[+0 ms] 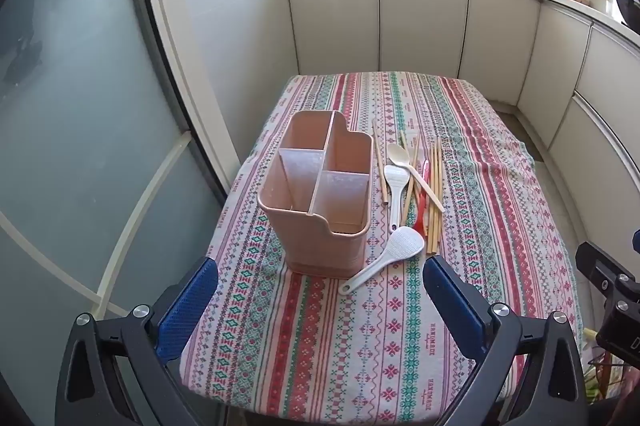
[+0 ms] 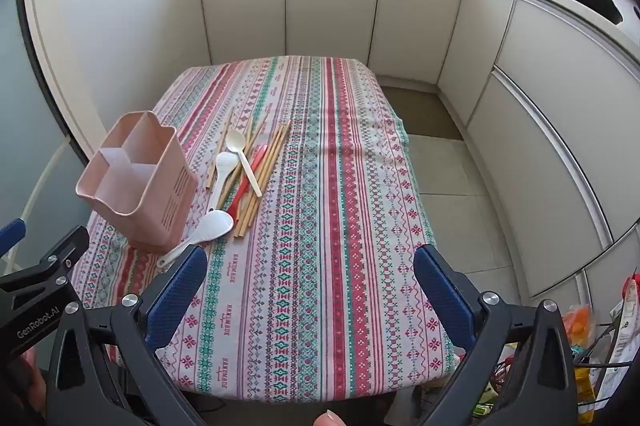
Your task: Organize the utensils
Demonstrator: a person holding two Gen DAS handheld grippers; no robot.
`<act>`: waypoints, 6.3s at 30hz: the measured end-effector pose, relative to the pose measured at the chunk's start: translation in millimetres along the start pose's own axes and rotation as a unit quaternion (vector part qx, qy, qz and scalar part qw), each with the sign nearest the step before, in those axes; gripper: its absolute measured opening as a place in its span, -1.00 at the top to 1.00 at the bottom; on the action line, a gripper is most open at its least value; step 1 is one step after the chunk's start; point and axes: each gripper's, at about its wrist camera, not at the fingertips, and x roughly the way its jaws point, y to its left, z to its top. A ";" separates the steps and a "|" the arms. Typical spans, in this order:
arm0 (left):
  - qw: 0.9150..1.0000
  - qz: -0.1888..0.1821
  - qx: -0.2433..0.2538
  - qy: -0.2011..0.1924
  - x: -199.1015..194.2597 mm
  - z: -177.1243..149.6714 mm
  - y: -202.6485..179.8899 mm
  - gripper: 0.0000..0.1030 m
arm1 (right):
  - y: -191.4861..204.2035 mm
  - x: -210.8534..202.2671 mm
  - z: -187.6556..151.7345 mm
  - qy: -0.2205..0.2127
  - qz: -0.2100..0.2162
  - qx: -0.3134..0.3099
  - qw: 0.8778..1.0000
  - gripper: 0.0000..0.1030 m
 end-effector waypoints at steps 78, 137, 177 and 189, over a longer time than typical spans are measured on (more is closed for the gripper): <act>1.000 0.005 0.004 -0.002 -0.7 0.6 -0.6 -1.00 | -3.5 -4.5 3.3 -0.009 0.009 0.014 1.000 -1.00; 0.953 -0.184 0.068 0.231 219.7 189.7 -139.0 0.44 | -79.8 187.8 138.3 0.179 0.126 0.108 0.970 -0.39; 0.972 -0.187 0.064 0.127 211.7 214.1 -120.1 0.91 | -34.3 361.0 169.3 0.243 0.247 0.138 0.928 0.68; 0.972 -0.206 0.063 0.099 179.9 208.0 -102.6 0.91 | 1.2 388.7 168.0 0.252 0.216 0.098 0.938 0.84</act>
